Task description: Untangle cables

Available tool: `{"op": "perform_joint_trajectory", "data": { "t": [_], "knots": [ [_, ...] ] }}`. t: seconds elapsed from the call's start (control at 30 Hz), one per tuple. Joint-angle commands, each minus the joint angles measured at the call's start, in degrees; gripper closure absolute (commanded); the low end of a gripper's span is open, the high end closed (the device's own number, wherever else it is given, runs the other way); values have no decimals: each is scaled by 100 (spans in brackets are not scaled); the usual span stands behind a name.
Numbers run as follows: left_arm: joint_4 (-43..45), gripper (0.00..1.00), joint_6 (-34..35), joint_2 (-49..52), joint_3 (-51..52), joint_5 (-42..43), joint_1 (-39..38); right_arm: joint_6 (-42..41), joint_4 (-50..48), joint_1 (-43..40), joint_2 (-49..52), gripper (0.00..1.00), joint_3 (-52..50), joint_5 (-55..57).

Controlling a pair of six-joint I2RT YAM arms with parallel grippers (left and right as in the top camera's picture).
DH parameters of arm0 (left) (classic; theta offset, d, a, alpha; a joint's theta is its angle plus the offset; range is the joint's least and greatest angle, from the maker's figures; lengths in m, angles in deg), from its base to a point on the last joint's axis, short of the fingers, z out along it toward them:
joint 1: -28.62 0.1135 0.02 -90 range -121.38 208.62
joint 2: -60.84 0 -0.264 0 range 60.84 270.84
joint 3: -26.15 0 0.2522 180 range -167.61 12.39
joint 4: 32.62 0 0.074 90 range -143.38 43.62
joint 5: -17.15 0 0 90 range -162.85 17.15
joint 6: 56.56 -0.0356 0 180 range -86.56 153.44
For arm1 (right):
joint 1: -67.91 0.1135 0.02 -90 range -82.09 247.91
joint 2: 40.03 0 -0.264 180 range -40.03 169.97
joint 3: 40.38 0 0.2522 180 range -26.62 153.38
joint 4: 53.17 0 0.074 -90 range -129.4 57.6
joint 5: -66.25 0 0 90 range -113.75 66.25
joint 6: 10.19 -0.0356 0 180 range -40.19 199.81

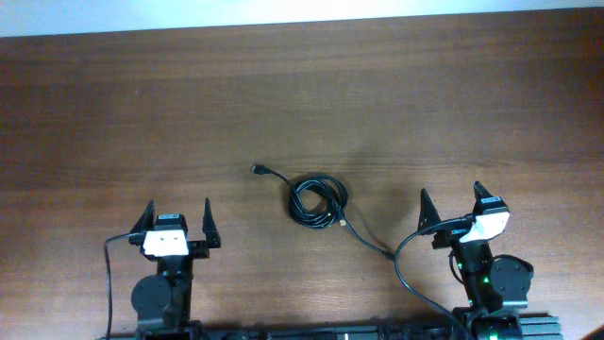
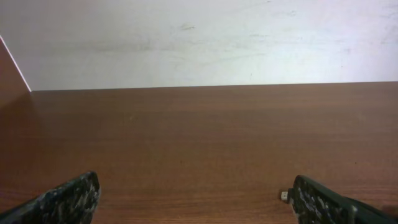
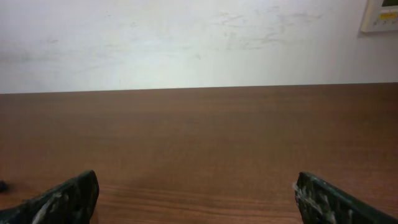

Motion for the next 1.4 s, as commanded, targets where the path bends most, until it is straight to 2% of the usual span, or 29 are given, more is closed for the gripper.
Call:
{"op": "perform_joint_trajectory", "data": {
  "t": [0.0, 1.1, 1.37],
  "knots": [
    [-22, 1, 57, -35, 31, -39, 28, -63, 13, 31, -26, 2, -42, -92],
    [-11, 1, 59, -35, 31, -35, 24, -63, 13, 31, -26, 1, -42, -92],
    [83, 1, 208, -35, 26, 807, 24, -63, 13, 31, -26, 1, -42, -92]
  ]
}}
